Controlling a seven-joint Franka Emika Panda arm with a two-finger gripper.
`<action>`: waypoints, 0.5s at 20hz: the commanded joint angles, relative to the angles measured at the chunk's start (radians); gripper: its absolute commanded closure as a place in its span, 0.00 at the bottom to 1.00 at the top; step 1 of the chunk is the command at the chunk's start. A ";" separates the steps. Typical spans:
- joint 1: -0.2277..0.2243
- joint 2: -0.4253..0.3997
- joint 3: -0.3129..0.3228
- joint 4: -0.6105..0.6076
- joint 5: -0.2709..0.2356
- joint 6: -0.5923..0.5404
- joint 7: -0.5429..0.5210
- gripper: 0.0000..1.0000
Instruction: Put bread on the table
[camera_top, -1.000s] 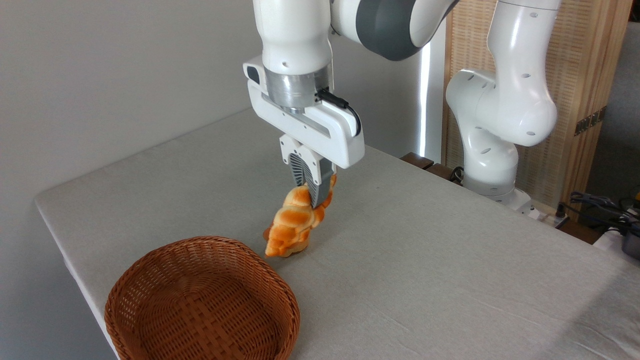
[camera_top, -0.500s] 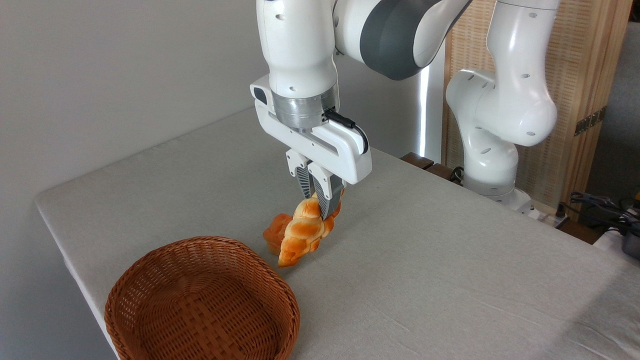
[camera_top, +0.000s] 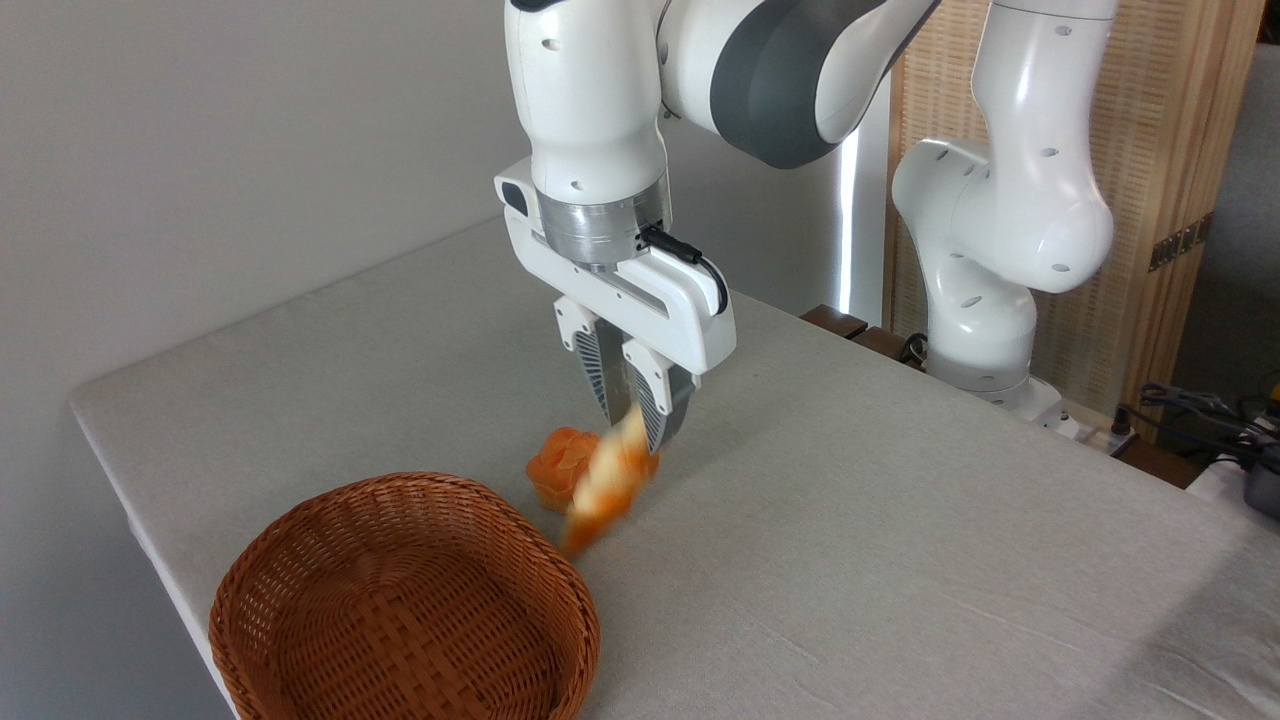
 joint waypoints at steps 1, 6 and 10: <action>-0.013 -0.005 0.011 -0.001 0.017 0.028 0.014 0.00; -0.013 -0.005 0.009 0.000 0.017 0.035 0.014 0.00; -0.016 -0.007 -0.003 0.031 0.017 0.059 0.013 0.00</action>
